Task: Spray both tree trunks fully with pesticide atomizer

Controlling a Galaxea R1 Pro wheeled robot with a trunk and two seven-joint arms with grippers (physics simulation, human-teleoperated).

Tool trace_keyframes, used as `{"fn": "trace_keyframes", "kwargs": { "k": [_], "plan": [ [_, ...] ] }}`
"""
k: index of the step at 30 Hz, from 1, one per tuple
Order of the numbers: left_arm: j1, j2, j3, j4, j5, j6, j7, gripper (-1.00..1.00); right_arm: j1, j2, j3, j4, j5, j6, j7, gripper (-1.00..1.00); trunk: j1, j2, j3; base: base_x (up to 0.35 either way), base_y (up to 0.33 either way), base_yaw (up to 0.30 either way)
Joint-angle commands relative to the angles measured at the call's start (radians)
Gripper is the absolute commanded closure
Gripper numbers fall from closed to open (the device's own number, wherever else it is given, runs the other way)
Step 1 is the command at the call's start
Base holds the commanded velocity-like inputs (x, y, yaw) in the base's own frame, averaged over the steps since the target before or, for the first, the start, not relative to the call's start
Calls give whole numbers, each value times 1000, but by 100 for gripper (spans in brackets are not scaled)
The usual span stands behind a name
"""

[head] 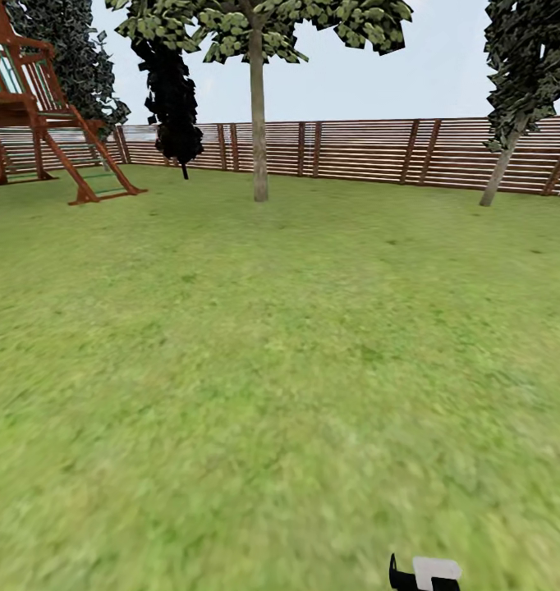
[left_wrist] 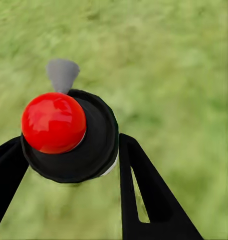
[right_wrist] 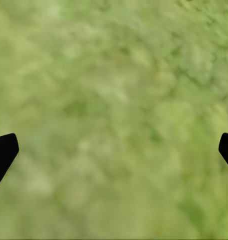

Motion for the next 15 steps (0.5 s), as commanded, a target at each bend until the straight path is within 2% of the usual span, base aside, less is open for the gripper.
{"fn": "trace_keyframes", "kwargs": {
  "k": [1, 15],
  "plan": [
    [0, 0, 0, 0, 0, 0, 0, 100, 0, 0, 0, 0, 0, 0, 0, -100, 0, 0, 0, 337, 0, 0],
    [0, 0, 0, 0, -1, 1, 0, 100, 0, 0, 0, 0, 0, 0, 0, -100, 0, 0, 0, 337, 0, 0]
  ]
}}
